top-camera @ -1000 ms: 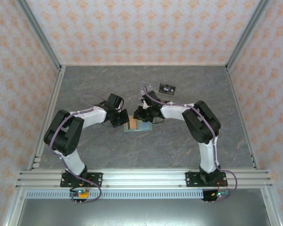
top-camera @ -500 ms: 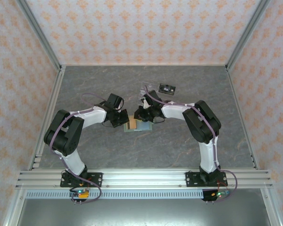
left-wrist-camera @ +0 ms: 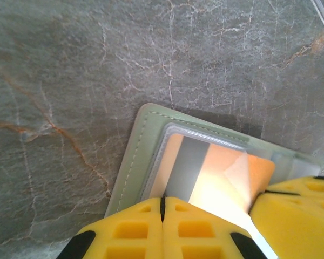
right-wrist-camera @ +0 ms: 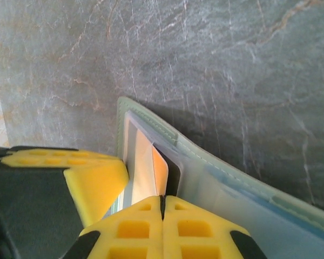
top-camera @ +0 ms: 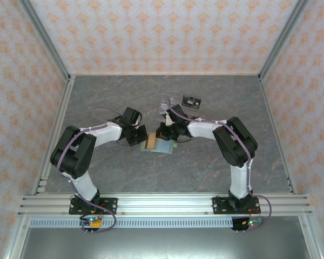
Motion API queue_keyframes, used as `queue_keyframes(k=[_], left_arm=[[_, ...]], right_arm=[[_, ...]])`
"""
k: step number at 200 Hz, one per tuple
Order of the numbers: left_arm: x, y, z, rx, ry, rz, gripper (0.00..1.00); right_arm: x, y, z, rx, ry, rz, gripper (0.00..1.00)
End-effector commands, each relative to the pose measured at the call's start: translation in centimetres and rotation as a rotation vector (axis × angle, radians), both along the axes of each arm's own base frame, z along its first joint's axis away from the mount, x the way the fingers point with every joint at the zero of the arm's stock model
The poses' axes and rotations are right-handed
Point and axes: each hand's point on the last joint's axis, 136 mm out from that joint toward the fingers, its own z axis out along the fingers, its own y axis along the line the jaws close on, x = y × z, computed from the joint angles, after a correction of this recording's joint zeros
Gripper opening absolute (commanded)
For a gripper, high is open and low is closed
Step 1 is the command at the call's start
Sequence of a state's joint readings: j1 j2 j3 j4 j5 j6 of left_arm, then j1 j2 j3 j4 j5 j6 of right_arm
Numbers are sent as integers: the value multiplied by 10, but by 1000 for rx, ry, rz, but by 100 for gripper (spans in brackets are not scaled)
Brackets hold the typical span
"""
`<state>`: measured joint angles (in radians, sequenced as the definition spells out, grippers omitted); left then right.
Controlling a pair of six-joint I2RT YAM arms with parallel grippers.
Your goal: Take the credit cards out of the card holder
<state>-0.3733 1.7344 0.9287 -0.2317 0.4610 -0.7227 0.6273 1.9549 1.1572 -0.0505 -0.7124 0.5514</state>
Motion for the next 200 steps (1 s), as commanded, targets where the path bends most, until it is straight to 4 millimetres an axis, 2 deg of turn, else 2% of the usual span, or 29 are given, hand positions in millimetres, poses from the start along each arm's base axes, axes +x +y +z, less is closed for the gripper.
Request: queue_keyframes(k=[1, 67, 93, 112, 200], left_arm=[[-23, 21, -22, 121, 82, -3, 8], [-20, 18, -14, 104, 64, -6, 8], [-23, 19, -23, 107, 85, -8, 8], [-25, 19, -27, 107, 93, -6, 8], [-30, 22, -35, 120, 109, -8, 3]], right_arm=[[10, -6, 20, 32, -73, -9, 0], [12, -8, 16, 30, -41, -42, 0], [14, -5, 11, 18, 3, -66, 17], [15, -5, 5, -9, 24, -77, 21], [20, 5, -6, -19, 55, -68, 21]])
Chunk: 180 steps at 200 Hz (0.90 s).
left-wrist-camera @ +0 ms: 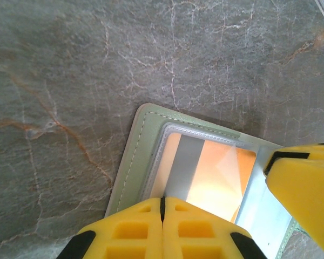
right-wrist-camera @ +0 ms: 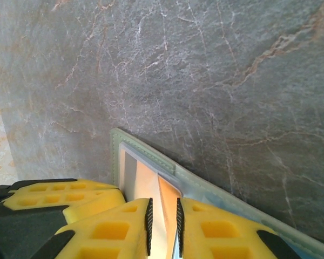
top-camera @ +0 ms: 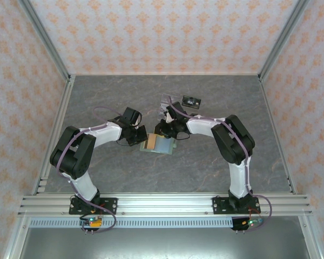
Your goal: Take the credit cards out of the card holder
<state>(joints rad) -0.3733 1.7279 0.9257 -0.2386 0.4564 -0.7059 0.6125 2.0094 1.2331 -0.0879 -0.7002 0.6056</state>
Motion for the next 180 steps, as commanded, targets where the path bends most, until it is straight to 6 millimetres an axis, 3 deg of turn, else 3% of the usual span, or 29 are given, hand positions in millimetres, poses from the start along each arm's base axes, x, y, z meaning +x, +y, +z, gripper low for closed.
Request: queue_keyframes(k=[1, 134, 180], left_arm=[[-29, 21, -36, 111, 114, 5, 3], [-30, 21, -38, 113, 122, 4, 0], [-29, 20, -38, 112, 120, 4, 0]], right_arm=[[3, 3, -3, -8, 11, -8, 21], [-3, 7, -14, -30, 49, 15, 24], [-4, 27, 5, 141, 52, 37, 25]])
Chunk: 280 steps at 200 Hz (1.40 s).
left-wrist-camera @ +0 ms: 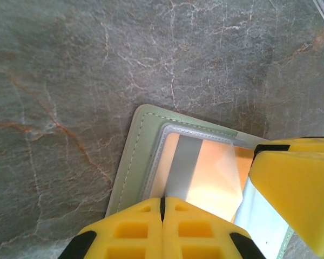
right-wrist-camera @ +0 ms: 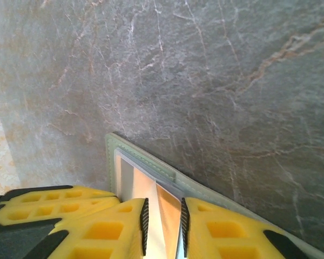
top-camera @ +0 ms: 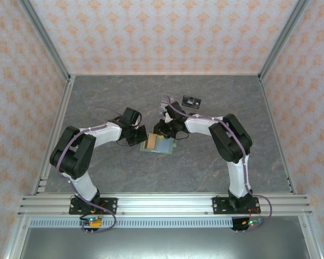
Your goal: Take the credit cards out of the card holder
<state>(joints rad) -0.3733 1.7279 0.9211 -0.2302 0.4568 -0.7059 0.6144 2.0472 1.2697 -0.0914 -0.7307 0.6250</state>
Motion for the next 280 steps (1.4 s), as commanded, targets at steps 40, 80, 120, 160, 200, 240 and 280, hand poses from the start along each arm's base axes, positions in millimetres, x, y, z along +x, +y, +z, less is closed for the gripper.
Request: queue_keyframes(k=[40, 80, 120, 160, 200, 240, 280], left_arm=[[-30, 21, -39, 116, 129, 4, 0], [-29, 20, -39, 114, 127, 0, 0], [-27, 19, -37, 111, 122, -6, 0], [-27, 19, -31, 111, 115, -7, 0], [-26, 22, -13, 120, 79, -6, 9], [-27, 24, -9, 123, 73, -6, 11], [-23, 20, -1, 95, 51, -7, 11]], right_arm=[[-3, 18, 16, 178, 26, 6, 21], [-9, 13, 8, 143, 32, 38, 17], [-13, 9, -2, 87, 22, 63, 13], [-9, 6, 0, 66, -8, 59, 0], [-1, -10, 11, 24, -72, 19, 0], [1, -23, 11, -17, -89, -4, 0], [1, -28, 9, -38, -93, -15, 0]])
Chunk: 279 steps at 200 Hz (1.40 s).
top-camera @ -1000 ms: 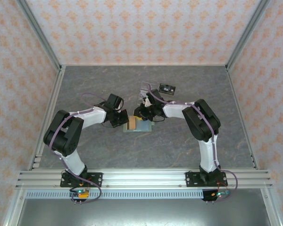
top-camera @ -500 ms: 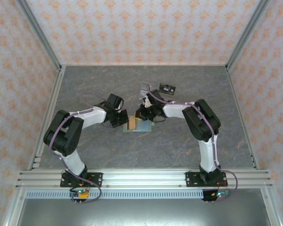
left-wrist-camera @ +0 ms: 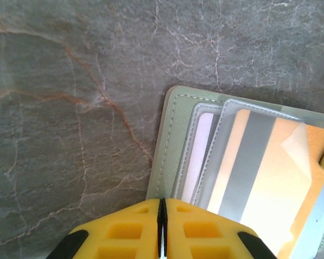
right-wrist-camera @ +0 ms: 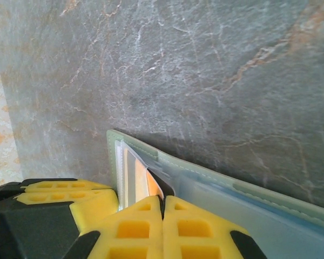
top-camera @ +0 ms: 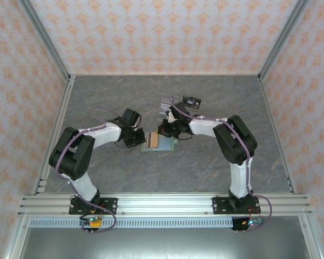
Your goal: Take the credit cards out of the card holder
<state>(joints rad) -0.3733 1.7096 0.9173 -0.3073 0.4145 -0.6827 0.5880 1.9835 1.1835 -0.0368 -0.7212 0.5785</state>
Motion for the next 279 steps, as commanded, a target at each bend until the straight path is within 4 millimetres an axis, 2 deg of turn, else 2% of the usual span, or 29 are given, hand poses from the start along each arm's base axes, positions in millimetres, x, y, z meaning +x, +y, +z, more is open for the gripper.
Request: queue_keyframes(k=[1, 39, 59, 105, 147, 199, 228, 279], left_arm=[[-11, 7, 3, 28, 14, -4, 11], [1, -11, 30, -78, -72, -31, 10], [6, -16, 35, -97, -93, -37, 10], [14, -23, 20, -103, -59, -47, 4], [14, -24, 6, -96, -25, -49, 2], [2, -7, -8, -6, 25, -38, 0], [-4, 0, -13, 31, 42, -37, 0], [-2, -2, -10, 23, 36, -40, 0]], right_arm=[[1, -11, 3, -42, -30, -17, 0], [-1, -9, 2, -37, -29, 12, 0], [-2, -5, 2, -19, -17, 33, 0], [-3, -2, -1, -9, -3, 47, 0], [-4, -1, -2, -12, 2, 55, 0], [-1, -8, -2, -46, -14, 53, 0], [2, -15, 3, -52, -29, 49, 0], [3, -28, 10, -45, -50, 40, 0]])
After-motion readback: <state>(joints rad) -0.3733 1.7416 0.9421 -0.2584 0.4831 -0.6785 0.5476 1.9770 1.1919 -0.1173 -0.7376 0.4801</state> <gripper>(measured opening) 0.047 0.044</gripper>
